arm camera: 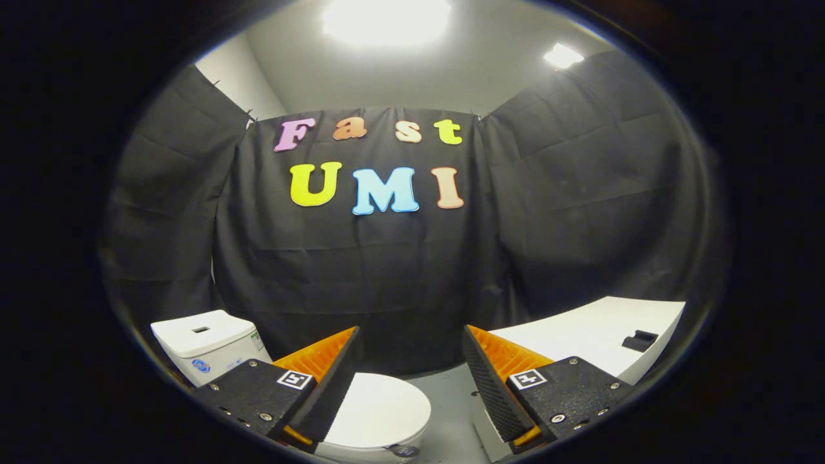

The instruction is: Open the toilet lid.

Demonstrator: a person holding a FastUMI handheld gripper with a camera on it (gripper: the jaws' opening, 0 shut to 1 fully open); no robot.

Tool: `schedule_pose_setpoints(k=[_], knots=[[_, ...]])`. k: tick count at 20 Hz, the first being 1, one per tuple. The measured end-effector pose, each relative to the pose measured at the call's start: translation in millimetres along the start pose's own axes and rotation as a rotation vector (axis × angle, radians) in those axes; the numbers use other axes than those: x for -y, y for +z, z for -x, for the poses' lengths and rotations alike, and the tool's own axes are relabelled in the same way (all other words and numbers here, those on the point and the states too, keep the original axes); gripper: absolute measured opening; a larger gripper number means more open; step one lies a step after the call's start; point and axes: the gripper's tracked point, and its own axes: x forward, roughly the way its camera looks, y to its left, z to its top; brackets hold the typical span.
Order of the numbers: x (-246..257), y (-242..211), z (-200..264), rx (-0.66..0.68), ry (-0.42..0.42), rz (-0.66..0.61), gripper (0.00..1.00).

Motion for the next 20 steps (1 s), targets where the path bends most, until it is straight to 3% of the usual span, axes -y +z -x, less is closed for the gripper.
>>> schedule_pose_setpoints(k=[6, 20], knots=[[-12, -32, 3, -0.034, -0.043, -0.240, 0.94], [24, -181, 20, -0.238, -0.213, -0.595, 0.96]])
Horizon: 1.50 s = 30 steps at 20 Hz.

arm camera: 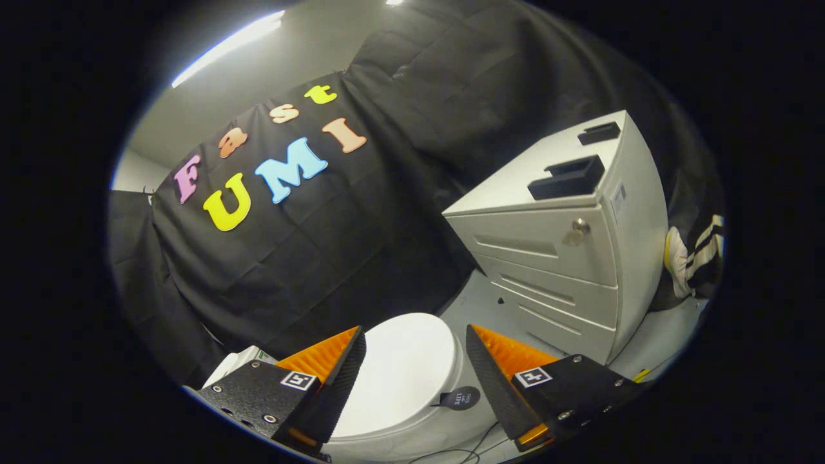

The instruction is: Open the toilet lid.

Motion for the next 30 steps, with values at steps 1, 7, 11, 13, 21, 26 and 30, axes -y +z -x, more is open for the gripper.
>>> schedule_pose_setpoints(k=[1, 7, 11, 13, 21, 26, 30], knots=[[5, -9, 1, -0.011, -0.005, -0.028, 0.96], [41, -58, 5, -0.076, -0.066, -0.166, 0.96], [58, -80, 5, -0.106, -0.111, -0.246, 0.96], [63, -92, -5, -0.136, -0.146, -0.331, 0.96], [59, -122, -15, -0.233, -0.125, -0.442, 0.80], [62, -111, -22, -0.209, -0.129, -0.474, 0.44], [66, -113, -24, -0.216, -0.148, -0.454, 0.21]])
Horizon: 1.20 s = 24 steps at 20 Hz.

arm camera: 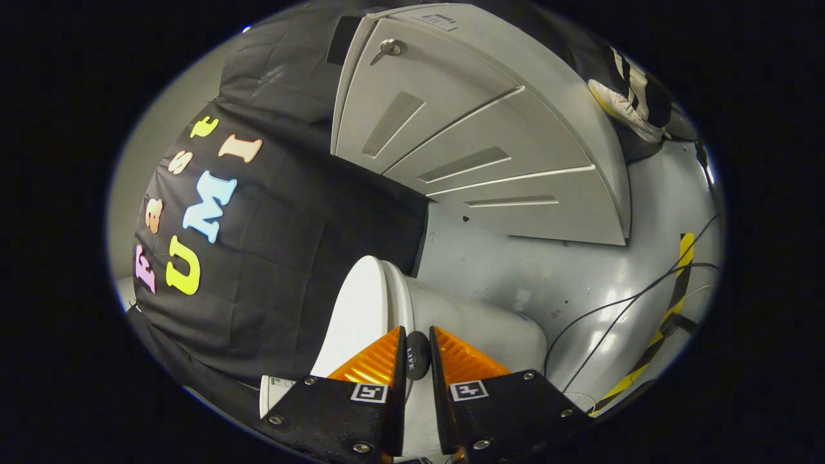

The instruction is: Open the toilet lid.

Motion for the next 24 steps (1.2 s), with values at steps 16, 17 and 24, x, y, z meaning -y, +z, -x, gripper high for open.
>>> schedule_pose_setpoints(k=[16, 17, 24], knots=[[-15, 13, 10, -0.062, -0.105, 0.100, 0.00], [-22, 12, 13, -0.064, -0.104, 0.095, 0.00], [-51, 20, 22, -0.051, -0.096, 0.174, 0.00]])
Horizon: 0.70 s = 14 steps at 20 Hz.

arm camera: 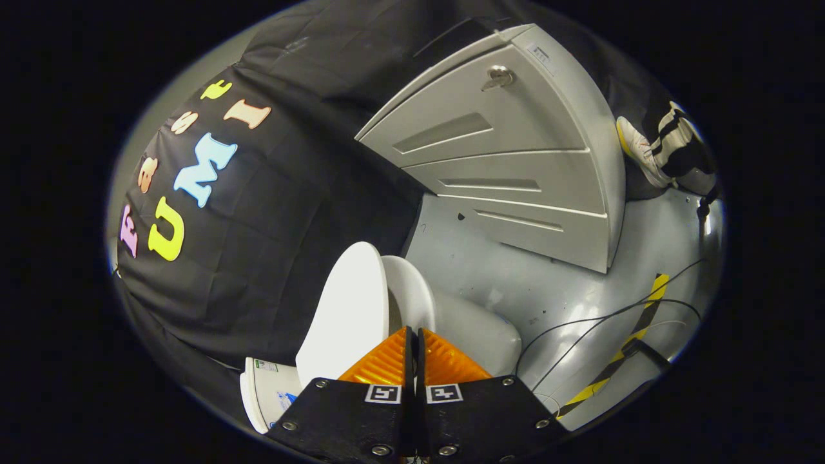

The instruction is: Open the toilet lid.

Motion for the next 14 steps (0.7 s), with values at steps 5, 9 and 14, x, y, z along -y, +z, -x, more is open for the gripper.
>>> schedule_pose_setpoints(k=[5, 9, 14], knots=[[-29, 14, 18, 0.037, 0.026, 0.069, 0.00], [-52, 24, 34, 0.061, 0.047, 0.101, 0.00], [-87, 31, 55, 0.107, 0.096, 0.183, 0.00]])
